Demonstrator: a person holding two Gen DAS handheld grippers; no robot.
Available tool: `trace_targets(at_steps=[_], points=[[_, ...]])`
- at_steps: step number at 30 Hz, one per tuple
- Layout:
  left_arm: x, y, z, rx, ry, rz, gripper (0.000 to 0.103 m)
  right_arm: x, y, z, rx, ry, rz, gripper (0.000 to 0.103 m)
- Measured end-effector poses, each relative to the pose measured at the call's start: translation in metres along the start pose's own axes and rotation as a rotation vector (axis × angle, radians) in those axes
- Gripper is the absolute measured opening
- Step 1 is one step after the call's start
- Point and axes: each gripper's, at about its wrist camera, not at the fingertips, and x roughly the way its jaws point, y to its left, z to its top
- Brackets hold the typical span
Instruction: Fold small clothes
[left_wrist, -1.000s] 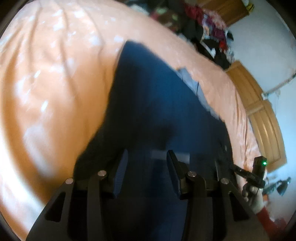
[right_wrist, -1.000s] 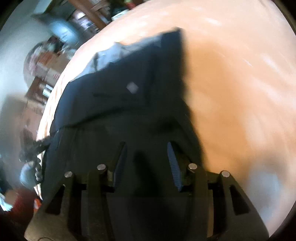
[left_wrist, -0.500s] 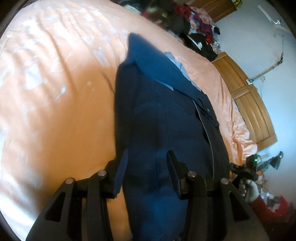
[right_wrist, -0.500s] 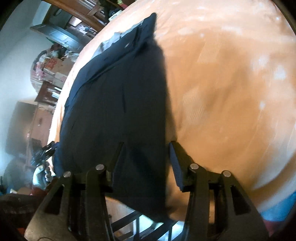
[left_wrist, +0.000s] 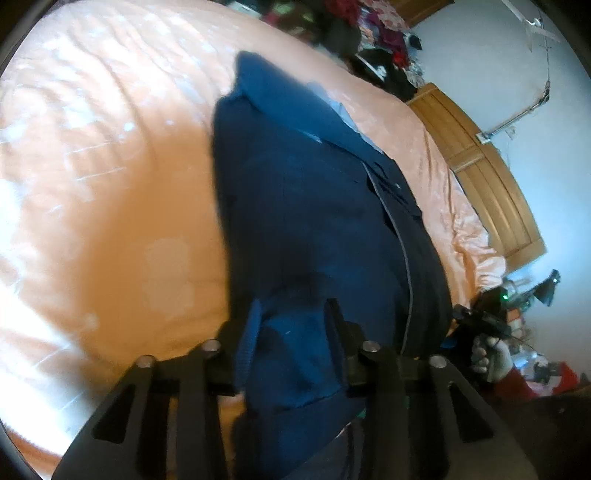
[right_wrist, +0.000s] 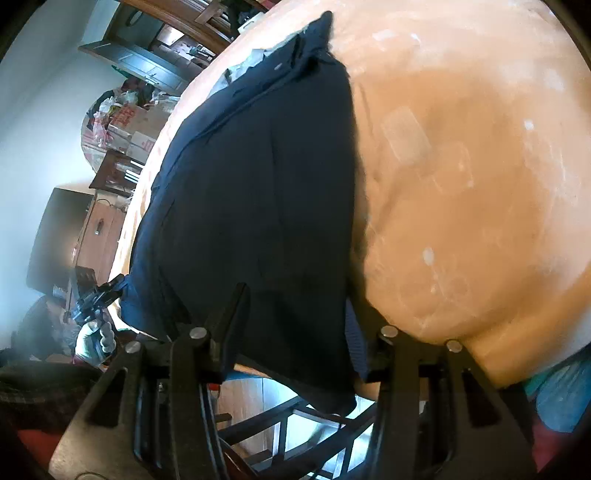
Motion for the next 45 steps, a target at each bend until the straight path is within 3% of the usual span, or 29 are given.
trace_targets(at_steps=[2,4,8,11,14,17,19,23,26,29,33,36,41,42,43,44,45], points=[[-0.007,0.002,0.000,-0.002,-0.028,0.041,0.030,0.000,0.000,0.000,0.002,-0.004,0.005,0.048],[-0.011,-0.005,-0.001,0.047,-0.047,0.141,0.032,0.000,0.000,-0.001,0.001,-0.007,0.013,0.050],[-0.001,-0.017,-0.003,0.112,-0.026,0.203,0.038,0.000,-0.002,-0.001,0.009,-0.011,0.026,0.052],[0.007,-0.023,-0.007,0.099,0.026,0.075,0.043,0.000,-0.001,-0.002,0.005,-0.009,0.029,0.053],[0.010,-0.027,-0.010,0.108,0.047,0.049,0.046,-0.001,0.004,-0.002,-0.024,0.003,0.026,0.054],[0.011,-0.014,-0.006,0.072,0.047,0.051,0.034,0.001,0.004,-0.002,-0.034,0.013,0.031,0.055],[0.016,-0.013,-0.004,0.070,0.051,0.023,0.032,0.005,0.002,-0.001,-0.025,0.018,0.034,0.055],[0.013,-0.023,-0.003,0.081,0.024,-0.085,0.035,0.002,0.005,-0.001,-0.038,0.012,0.030,0.048],[0.006,-0.021,-0.001,0.059,-0.007,-0.133,0.022,-0.004,0.009,-0.005,-0.053,0.007,0.040,0.044],[0.018,-0.017,-0.004,0.067,0.040,-0.096,0.022,0.001,0.004,-0.005,-0.045,0.010,0.022,0.044],[0.025,-0.011,-0.005,0.029,0.048,-0.150,0.026,0.013,0.003,-0.003,-0.028,0.042,0.052,0.049],[0.023,-0.019,-0.006,0.057,0.047,-0.153,0.032,0.006,0.012,-0.005,-0.045,0.044,0.072,0.050],[0.014,-0.022,-0.005,0.078,0.007,-0.129,0.019,-0.005,0.021,-0.008,-0.071,0.012,0.063,0.050],[0.019,-0.019,-0.006,0.080,0.018,-0.102,0.019,0.000,0.023,-0.009,-0.083,0.022,0.037,0.048],[0.024,-0.018,-0.008,0.082,0.035,-0.095,0.019,0.004,0.026,-0.010,-0.099,0.033,0.008,0.036],[0.024,-0.016,-0.008,0.077,0.028,-0.102,0.019,0.004,0.030,-0.009,-0.113,0.029,-0.023,0.015],[0.022,-0.017,-0.007,0.058,0.021,-0.136,0.015,-0.006,0.034,-0.007,-0.110,-0.005,-0.011,0.006]])
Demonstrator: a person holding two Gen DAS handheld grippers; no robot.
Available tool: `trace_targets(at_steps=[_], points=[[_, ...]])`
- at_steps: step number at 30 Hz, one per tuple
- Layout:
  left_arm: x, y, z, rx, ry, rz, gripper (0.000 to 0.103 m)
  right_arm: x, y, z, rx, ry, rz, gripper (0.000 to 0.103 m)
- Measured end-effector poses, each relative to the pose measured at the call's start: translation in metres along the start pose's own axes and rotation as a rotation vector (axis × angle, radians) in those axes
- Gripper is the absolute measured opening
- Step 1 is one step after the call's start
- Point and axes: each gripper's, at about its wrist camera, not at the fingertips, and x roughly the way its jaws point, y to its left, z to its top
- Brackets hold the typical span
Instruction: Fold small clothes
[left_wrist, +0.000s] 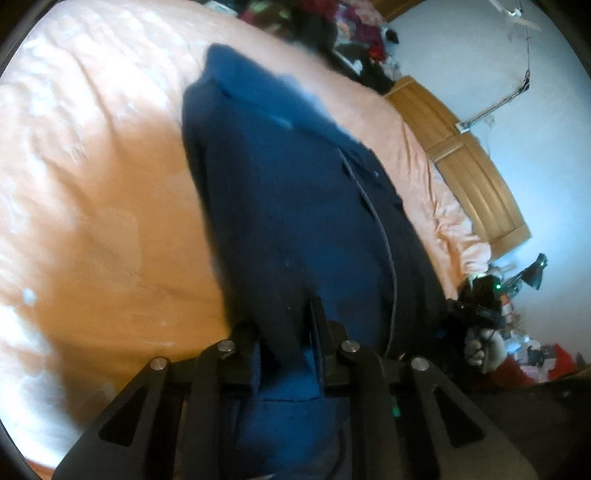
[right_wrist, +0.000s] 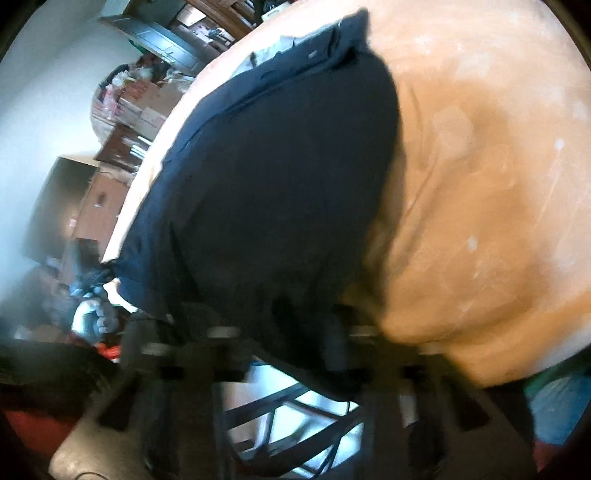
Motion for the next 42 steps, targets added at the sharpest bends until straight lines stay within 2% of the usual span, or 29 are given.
trace_targets(at_steps=[1,3,4,8,11,16,18,20,22,24,25,26,27,28,29,31,34,35,39,42], points=[[-0.005,-0.003,0.002,-0.016,-0.021,-0.039,0.011,-0.014,0.003,0.003,0.015,-0.045,0.056,0.003],[-0.028,-0.016,0.010,-0.052,-0.122,-0.171,0.005,-0.040,0.013,0.010,0.024,-0.124,0.134,0.001],[-0.040,-0.021,0.017,-0.058,-0.170,-0.213,0.004,-0.053,0.020,0.015,0.028,-0.159,0.178,0.001],[-0.061,-0.031,0.044,-0.077,-0.271,-0.311,0.004,-0.073,0.038,0.039,0.021,-0.226,0.259,0.001],[-0.058,-0.038,0.061,-0.055,-0.271,-0.320,0.004,-0.072,0.047,0.053,0.019,-0.229,0.272,0.001],[-0.046,-0.041,0.083,-0.088,-0.250,-0.345,0.004,-0.074,0.052,0.078,0.014,-0.230,0.303,0.000],[-0.043,-0.044,0.108,-0.102,-0.274,-0.362,0.004,-0.070,0.048,0.107,0.020,-0.237,0.311,0.000],[-0.038,-0.043,0.145,-0.110,-0.298,-0.363,0.004,-0.065,0.039,0.153,0.021,-0.255,0.283,0.000],[-0.024,-0.042,0.190,-0.078,-0.310,-0.300,0.004,-0.053,0.028,0.201,0.022,-0.265,0.228,0.000],[-0.002,-0.032,0.230,-0.091,-0.309,-0.241,0.005,-0.032,0.007,0.250,0.053,-0.243,0.192,0.000],[0.009,-0.025,0.246,-0.090,-0.309,-0.183,0.012,-0.022,-0.001,0.264,0.064,-0.233,0.173,0.002],[0.024,-0.011,0.266,-0.105,-0.305,-0.088,0.015,-0.006,-0.015,0.283,0.083,-0.213,0.138,0.006],[0.039,0.005,0.279,-0.145,-0.295,-0.023,0.022,0.013,-0.029,0.297,0.099,-0.179,0.107,0.008],[0.056,0.024,0.290,-0.184,-0.269,0.041,0.036,0.028,-0.041,0.305,0.119,-0.154,0.076,0.012],[0.075,0.044,0.298,-0.219,-0.237,0.116,0.042,0.041,-0.053,0.308,0.139,-0.131,0.045,0.015],[0.104,0.079,0.303,-0.299,-0.194,0.209,0.044,0.065,-0.073,0.311,0.158,-0.095,-0.038,0.025],[0.118,0.090,0.297,-0.294,-0.192,0.220,0.044,0.075,-0.090,0.305,0.163,-0.101,-0.045,0.042],[0.120,0.089,0.295,-0.285,-0.192,0.219,0.044,0.076,-0.093,0.304,0.158,-0.106,-0.051,0.044],[0.121,0.084,0.288,-0.246,-0.182,0.227,0.044,0.086,-0.092,0.301,0.124,-0.085,-0.077,0.045],[0.113,0.065,0.280,-0.186,-0.195,0.224,0.044,0.095,-0.086,0.299,0.107,-0.065,-0.075,0.045]])
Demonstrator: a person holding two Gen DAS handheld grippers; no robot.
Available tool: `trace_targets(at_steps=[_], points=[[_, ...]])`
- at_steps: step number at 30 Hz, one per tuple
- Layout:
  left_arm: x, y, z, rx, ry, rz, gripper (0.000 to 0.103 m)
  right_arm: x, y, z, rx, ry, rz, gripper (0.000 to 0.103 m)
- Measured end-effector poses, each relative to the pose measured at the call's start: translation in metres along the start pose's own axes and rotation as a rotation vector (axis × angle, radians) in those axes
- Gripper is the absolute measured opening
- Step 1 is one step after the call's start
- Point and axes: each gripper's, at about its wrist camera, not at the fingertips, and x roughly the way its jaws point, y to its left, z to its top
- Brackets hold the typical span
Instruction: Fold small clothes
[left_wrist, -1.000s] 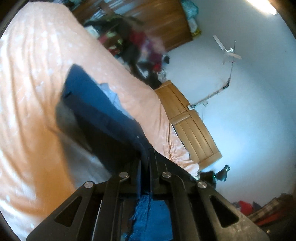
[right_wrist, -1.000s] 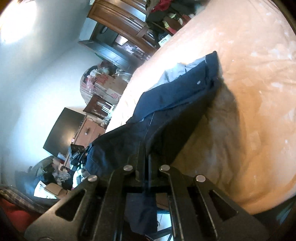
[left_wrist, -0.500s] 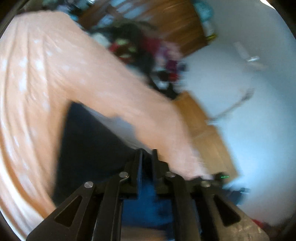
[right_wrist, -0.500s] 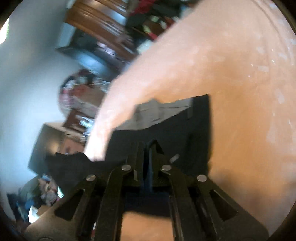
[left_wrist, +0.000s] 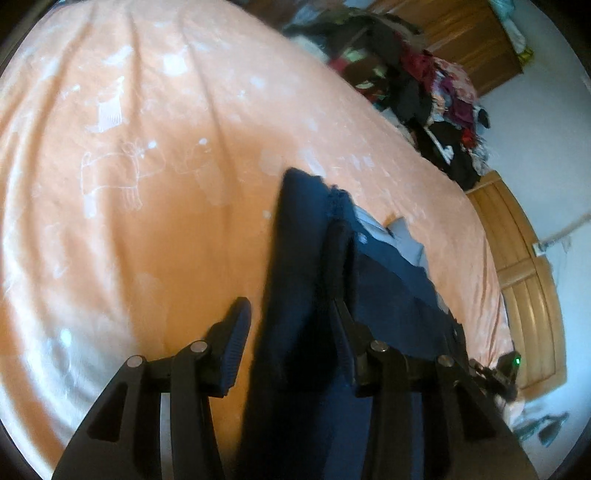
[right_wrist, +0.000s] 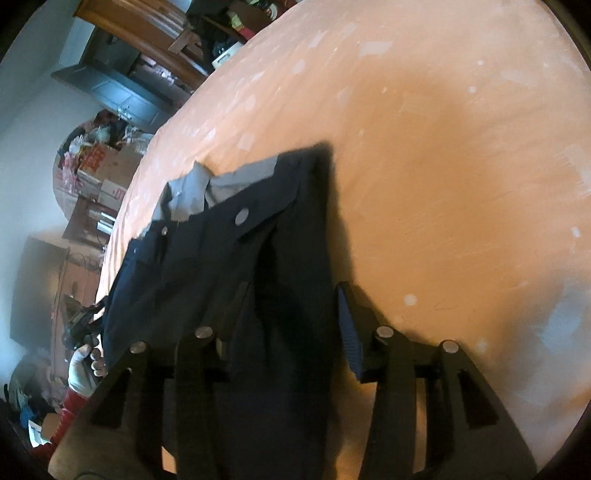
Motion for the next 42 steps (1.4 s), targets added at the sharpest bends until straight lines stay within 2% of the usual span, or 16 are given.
trace_targets(at_steps=[3,4,8,11,14,17,19,20,23,26,28,33,35,37,40,42], points=[[-0.018,-0.006,-0.015,0.066,-0.015,0.006,0.044,0.010,0.000,0.002,-0.033,0.013,-0.021,0.044],[-0.023,-0.006,-0.019,0.084,-0.024,0.037,0.044,0.011,0.002,0.002,-0.044,0.014,-0.028,0.044],[-0.047,0.004,-0.025,0.089,-0.054,0.060,0.044,0.013,0.006,-0.002,-0.060,0.015,-0.029,0.044],[-0.053,-0.004,-0.020,0.155,-0.063,0.090,0.046,0.014,0.003,-0.002,-0.058,0.015,-0.025,0.044],[-0.038,-0.028,-0.002,0.270,-0.019,0.105,0.050,0.016,0.003,-0.003,-0.050,0.007,-0.019,0.045],[-0.002,-0.061,0.023,0.378,0.029,0.119,0.056,0.018,0.005,-0.003,-0.052,0.000,-0.015,0.046],[0.025,-0.073,0.036,0.401,0.068,0.129,0.056,0.017,0.007,-0.003,-0.066,-0.002,-0.023,0.046],[0.042,-0.078,0.042,0.416,0.082,0.179,0.056,0.016,0.009,-0.003,-0.075,-0.003,-0.028,0.046],[0.077,-0.073,0.053,0.415,0.157,0.262,0.051,0.013,0.016,-0.004,-0.119,-0.005,-0.048,0.047],[0.085,-0.077,0.056,0.423,0.176,0.256,0.049,0.009,0.021,-0.004,-0.162,-0.018,-0.063,0.047],[0.083,-0.084,0.057,0.440,0.191,0.258,0.042,0.006,0.024,-0.003,-0.183,-0.035,-0.072,0.047],[0.088,-0.096,0.055,0.509,0.227,0.278,0.041,0.009,0.019,-0.004,-0.185,-0.039,-0.067,0.047],[0.096,-0.092,0.054,0.491,0.241,0.279,0.041,0.011,0.014,-0.004,-0.166,-0.038,-0.064,0.047],[0.095,-0.090,0.054,0.477,0.221,0.260,0.005,0.009,0.013,-0.004,-0.162,-0.056,-0.062,0.046],[0.084,-0.091,0.050,0.472,0.161,0.201,0.002,0.007,0.019,-0.002,-0.195,-0.065,-0.080,0.043],[0.080,-0.092,0.048,0.473,0.156,0.186,0.002,0.009,0.022,0.001,-0.216,-0.058,-0.093,0.043]])
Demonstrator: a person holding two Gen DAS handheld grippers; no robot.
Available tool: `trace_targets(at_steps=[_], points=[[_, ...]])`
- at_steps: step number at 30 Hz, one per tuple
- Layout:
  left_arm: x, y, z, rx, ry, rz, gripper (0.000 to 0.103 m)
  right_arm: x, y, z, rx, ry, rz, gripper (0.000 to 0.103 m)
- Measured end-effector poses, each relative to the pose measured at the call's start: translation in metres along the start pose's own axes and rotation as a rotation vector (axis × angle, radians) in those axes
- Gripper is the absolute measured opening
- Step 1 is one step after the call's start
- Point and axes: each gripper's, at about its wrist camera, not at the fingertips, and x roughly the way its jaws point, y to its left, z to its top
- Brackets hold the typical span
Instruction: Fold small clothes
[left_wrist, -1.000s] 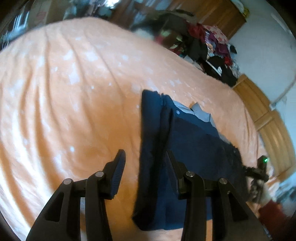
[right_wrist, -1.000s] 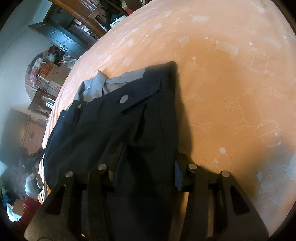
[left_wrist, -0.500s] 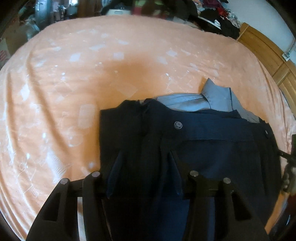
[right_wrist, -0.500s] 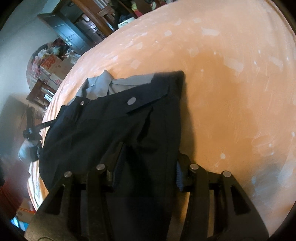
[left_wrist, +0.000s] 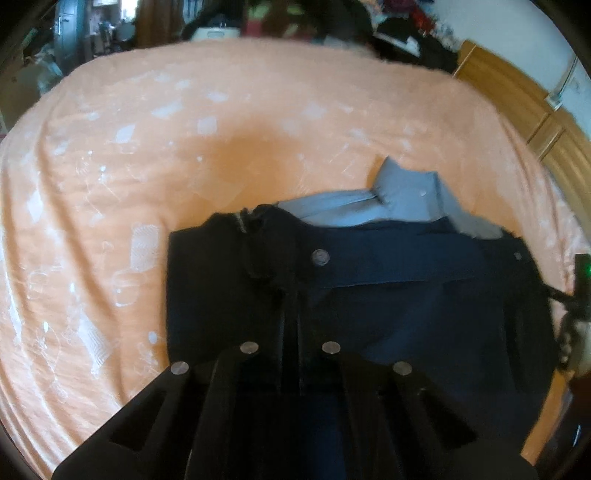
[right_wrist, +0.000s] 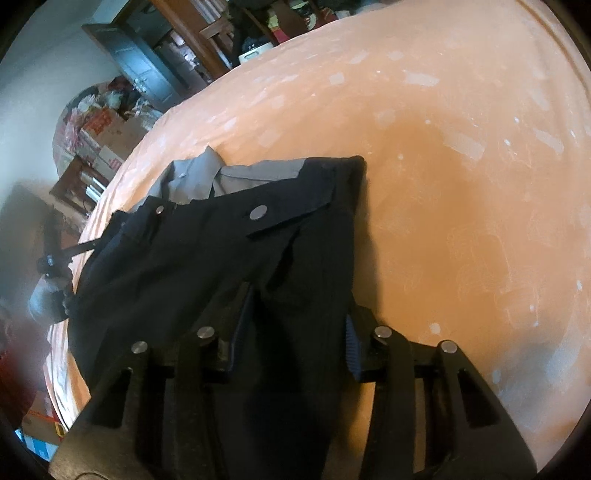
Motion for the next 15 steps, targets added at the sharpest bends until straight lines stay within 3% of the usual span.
trace_targets(at_steps=[6,8,9,13,15], points=[[0.004,-0.005,-0.004,0.019,0.000,0.014,0.002,0.007,-0.002,0.018,0.010,-0.031,-0.016,0.041],[-0.004,-0.002,-0.004,-0.013,-0.041,0.001,0.002,0.008,0.006,0.021,-0.016,-0.040,-0.042,0.010],[-0.009,0.000,-0.003,-0.028,-0.074,-0.003,0.001,0.003,0.011,0.022,-0.033,-0.059,-0.036,0.007],[-0.055,0.019,-0.006,-0.113,-0.210,-0.062,0.001,-0.012,0.021,0.027,-0.088,-0.095,0.005,0.005],[-0.058,0.024,-0.008,-0.108,-0.209,-0.055,0.001,0.002,0.007,0.029,-0.056,-0.054,0.009,0.008]])
